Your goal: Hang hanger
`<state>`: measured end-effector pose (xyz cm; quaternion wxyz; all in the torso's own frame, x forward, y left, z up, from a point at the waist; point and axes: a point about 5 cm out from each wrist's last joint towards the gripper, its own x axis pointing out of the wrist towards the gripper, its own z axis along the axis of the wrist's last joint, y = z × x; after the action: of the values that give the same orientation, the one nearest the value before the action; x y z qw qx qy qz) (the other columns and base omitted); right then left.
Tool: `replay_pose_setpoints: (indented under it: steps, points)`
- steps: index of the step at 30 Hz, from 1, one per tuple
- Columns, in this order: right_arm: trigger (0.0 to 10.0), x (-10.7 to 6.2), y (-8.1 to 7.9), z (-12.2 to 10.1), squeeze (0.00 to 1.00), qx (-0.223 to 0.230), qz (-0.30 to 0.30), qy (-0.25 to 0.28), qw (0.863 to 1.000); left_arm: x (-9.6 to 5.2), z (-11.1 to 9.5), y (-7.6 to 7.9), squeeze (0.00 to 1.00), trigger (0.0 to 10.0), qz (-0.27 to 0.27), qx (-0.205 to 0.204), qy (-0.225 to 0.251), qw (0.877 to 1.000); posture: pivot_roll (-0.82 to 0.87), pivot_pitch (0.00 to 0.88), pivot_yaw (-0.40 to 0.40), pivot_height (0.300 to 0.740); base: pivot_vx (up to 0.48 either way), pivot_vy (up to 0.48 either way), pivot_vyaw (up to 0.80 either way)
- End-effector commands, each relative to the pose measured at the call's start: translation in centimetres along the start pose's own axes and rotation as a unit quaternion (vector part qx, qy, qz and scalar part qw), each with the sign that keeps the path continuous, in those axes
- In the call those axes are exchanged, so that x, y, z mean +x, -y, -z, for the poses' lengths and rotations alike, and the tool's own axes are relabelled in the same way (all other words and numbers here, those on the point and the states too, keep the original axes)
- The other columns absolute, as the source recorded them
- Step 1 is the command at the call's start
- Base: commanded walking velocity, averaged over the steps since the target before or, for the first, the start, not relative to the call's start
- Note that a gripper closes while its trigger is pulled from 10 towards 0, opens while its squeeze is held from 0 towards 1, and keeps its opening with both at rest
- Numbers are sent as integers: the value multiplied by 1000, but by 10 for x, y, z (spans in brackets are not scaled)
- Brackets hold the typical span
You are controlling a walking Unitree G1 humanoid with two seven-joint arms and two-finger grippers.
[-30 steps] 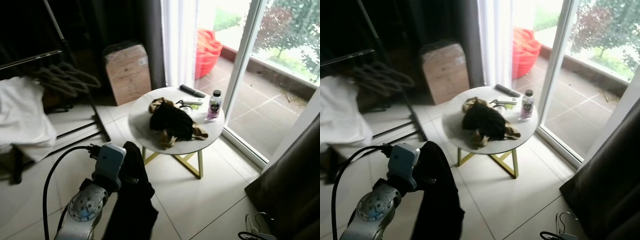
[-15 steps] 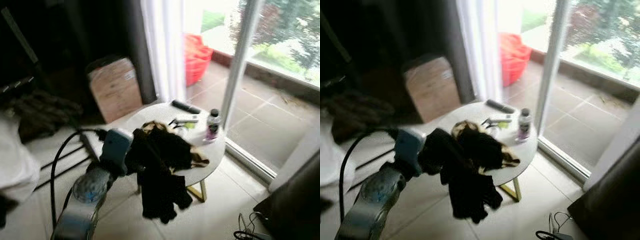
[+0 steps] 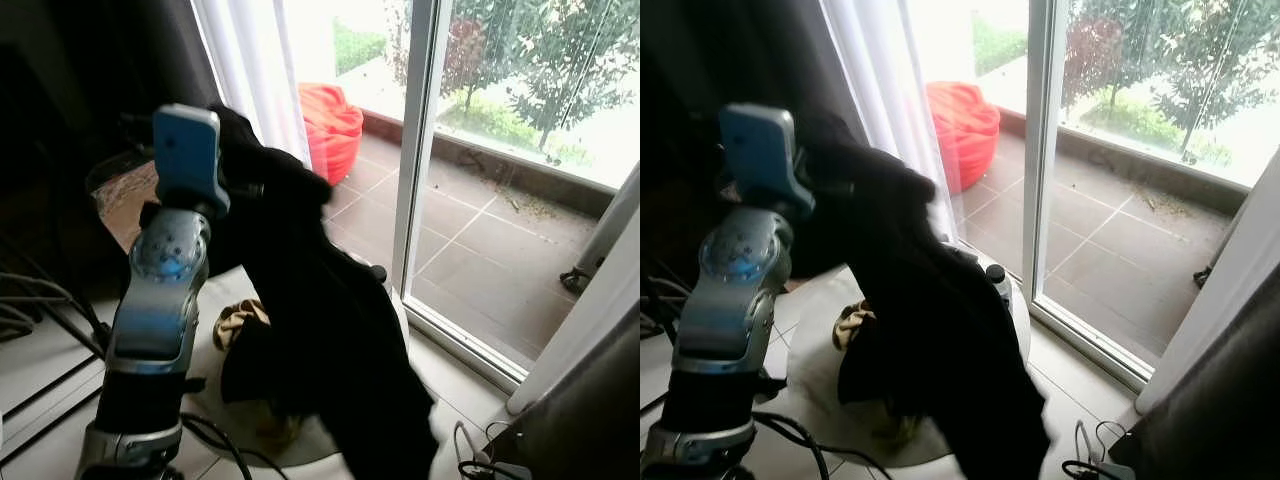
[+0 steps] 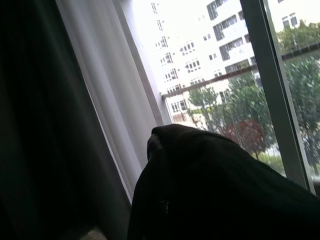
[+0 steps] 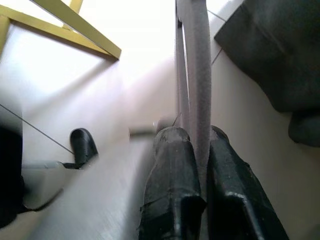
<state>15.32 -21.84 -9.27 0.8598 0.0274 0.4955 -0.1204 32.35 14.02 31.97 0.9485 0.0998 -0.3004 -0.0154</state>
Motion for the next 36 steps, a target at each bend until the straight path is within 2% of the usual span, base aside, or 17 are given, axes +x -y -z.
replay_pose_setpoints:
  steps: [1,7,11,15,19,21,22,27,28,30,34,36]
  points:
    - [10000,-1,3,6,0,1,3,-11,1000,3,-8,-10,0,10000,-36,20,20,999,-102,69,87,740,0,0,0]
    - [10000,-1,2,7,0,0,-4,-12,1000,7,-14,-17,0,10000,-70,33,37,996,-98,67,87,740,0,0,0]
    - [10000,-1,0,9,0,-4,-10,-15,1000,6,-8,-19,0,10000,-78,48,21,996,-97,62,87,740,0,0,0]
    - [10000,-1,-2,10,0,-11,-21,-18,1000,2,23,-29,0,10000,-107,71,-64,990,-100,56,86,740,0,0,0]
    - [10000,-2,-5,12,0,-14,-30,-23,999,-2,50,-33,0,10000,-116,84,-121,982,-99,53,84,740,0,0,0]
    - [10000,-2,-6,13,0,-15,-34,-25,999,-2,61,-31,0,10000,-102,92,-141,980,-94,53,82,740,0,0,0]
    - [10000,-2,-8,14,0,-18,-39,-26,999,-2,72,-29,0,10000,-100,77,-162,979,-96,53,82,740,0,0,0]
    - [10000,-2,-16,15,0,-23,-48,-30,998,-1,93,-15,0,10000,-69,42,-209,975,-98,52,82,740,0,0,0]
    - [10000,-2,-20,14,0,-26,-50,-31,998,-4,103,-2,0,10000,-30,32,-235,971,-103,53,83,740,0,0,0]
    - [10000,-2,-25,13,0,-27,-54,-32,998,-10,116,12,0,10000,10,22,-270,963,-109,56,83,740,0,0,0]
    - [10000,-2,-33,12,0,-37,-65,-37,997,-25,130,28,0,10000,57,15,-314,947,-107,59,83,740,0,0,0]
    - [10000,-2,-37,12,0,-40,-68,-38,996,-34,137,32,0,10000,65,19,-334,940,-101,60,83,740,0,0,0]
